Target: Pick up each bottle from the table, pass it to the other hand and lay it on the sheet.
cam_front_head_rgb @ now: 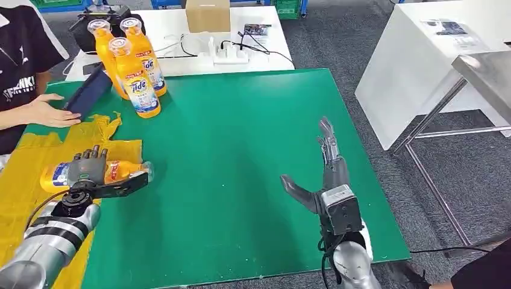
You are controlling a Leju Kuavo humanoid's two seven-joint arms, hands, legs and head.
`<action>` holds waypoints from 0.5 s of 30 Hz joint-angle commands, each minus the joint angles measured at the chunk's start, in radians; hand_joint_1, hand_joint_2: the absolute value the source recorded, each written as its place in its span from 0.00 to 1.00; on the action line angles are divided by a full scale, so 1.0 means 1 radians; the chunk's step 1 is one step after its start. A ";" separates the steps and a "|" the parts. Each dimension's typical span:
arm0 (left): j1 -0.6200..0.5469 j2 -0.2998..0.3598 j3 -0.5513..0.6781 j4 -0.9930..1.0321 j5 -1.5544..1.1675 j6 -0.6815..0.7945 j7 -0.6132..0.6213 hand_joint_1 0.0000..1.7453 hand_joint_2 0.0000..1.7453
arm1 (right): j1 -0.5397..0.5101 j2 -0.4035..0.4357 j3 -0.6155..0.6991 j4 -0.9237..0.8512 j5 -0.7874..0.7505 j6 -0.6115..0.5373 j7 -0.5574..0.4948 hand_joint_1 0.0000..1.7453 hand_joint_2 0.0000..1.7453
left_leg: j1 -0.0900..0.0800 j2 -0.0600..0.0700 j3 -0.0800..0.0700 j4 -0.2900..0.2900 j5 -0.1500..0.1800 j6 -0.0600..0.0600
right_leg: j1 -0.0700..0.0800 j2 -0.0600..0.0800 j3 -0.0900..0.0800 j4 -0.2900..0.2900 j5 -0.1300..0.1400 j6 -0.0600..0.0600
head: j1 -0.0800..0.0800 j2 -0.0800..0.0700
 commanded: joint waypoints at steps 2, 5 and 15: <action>-0.025 -0.024 0.019 0.057 0.003 0.023 -0.011 0.00 1.00 | -0.015 -0.016 -0.009 0.074 -0.001 0.005 0.006 0.00 1.00 | 0.001 0.001 0.007 0.001 -0.004 0.000 | 0.001 -0.001 0.008 -0.001 -0.003 -0.003 | 0.000 0.000; -0.025 -0.024 0.019 0.057 0.003 0.023 -0.011 0.00 1.00 | -0.015 -0.016 -0.009 0.074 -0.001 0.005 0.006 0.00 1.00 | 0.000 0.001 0.005 0.001 -0.003 0.000 | 0.001 0.000 0.007 -0.001 -0.002 -0.002 | 0.000 0.000; 0.481 -0.135 0.207 -0.881 0.494 0.450 -0.463 0.00 1.00 | 0.119 0.003 -0.049 -0.035 -0.129 0.068 -0.080 0.00 1.00 | -0.001 0.000 0.004 -0.001 -0.003 0.001 | -0.001 -0.001 0.006 -0.002 -0.003 -0.001 | 0.000 0.000</action>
